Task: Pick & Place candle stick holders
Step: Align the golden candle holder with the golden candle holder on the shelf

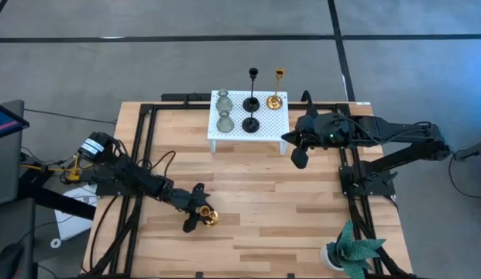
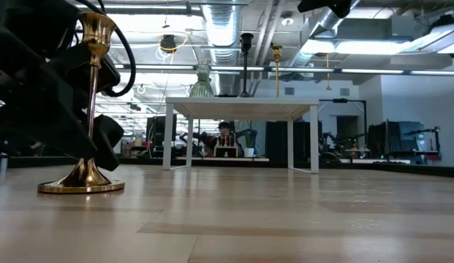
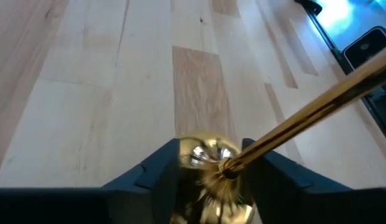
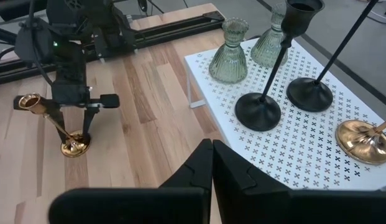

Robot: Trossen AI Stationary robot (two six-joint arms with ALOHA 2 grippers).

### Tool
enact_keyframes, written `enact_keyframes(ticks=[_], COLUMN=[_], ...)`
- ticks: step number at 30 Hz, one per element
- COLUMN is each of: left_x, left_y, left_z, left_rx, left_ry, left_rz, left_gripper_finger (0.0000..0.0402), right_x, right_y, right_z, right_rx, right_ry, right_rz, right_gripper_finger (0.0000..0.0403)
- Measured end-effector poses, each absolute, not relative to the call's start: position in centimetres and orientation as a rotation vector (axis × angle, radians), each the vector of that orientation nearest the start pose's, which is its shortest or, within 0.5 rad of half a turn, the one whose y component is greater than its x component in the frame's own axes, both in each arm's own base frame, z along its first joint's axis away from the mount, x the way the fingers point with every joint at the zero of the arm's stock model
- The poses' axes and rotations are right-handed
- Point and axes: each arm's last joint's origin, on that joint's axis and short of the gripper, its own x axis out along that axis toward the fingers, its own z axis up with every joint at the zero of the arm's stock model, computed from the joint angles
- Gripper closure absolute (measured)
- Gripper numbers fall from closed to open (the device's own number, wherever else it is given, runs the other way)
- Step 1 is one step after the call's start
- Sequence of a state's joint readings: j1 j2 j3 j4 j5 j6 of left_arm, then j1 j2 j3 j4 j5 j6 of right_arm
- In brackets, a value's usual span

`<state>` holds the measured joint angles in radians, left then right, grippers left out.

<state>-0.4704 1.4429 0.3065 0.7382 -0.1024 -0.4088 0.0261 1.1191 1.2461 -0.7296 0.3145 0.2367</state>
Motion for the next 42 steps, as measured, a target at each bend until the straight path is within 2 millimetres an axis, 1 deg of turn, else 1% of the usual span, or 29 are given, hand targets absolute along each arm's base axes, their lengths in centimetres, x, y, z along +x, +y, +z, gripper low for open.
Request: enact_keyframes(ticks=[4,9,13,20,25,28,33,36,38,42], left_x=[20.9,20.9,21.0,20.9,20.1,19.3,17.9,17.3,17.1,17.4], left_y=[-10.3,-10.4,-10.4,-10.2,-9.7,-9.0,-7.2,-6.2,-5.6,-5.1], left_z=[13.1,13.2,13.4,13.7,15.4,16.1,18.0,19.4,20.3,22.6], left_rx=[-0.291,-0.368,-0.426,-0.586,-0.589,-0.569,-0.580,-0.604,-0.611,-0.544], left_ry=[0.449,0.449,0.447,0.456,0.415,0.442,0.406,0.324,0.291,0.330], left_rz=[-0.281,-0.263,-0.251,-0.201,-0.163,-0.119,-0.053,-0.013,0.018,0.068], left_gripper_finger=[0.0275,0.0331,0.0360,0.0360,0.0361,0.0361,0.0362,0.0362,0.0363,0.0365], right_x=[21.9,21.9,21.9,21.8,21.6,21.5,21.5,21.5,21.5,21.5], right_y=[-0.3,-0.3,-0.3,-0.3,-0.6,-0.8,-1.3,-1.4,-1.4,-1.4], right_z=[37.8,37.8,37.7,37.6,37.5,37.4,37.4,37.4,37.4,37.5], right_rx=[0.126,0.125,0.122,0.113,0.111,0.113,0.105,0.106,0.104,0.093], right_ry=[0.559,0.560,0.561,0.575,0.596,0.608,0.609,0.608,0.609,0.607], right_rz=[-0.348,-0.348,-0.347,-0.347,-0.359,-0.372,-0.388,-0.393,-0.392,-0.386], right_gripper_finger=[0.0403,0.0403,0.0403,0.0403,0.0403,0.0403,0.0403,0.0403,0.0403,0.0403])
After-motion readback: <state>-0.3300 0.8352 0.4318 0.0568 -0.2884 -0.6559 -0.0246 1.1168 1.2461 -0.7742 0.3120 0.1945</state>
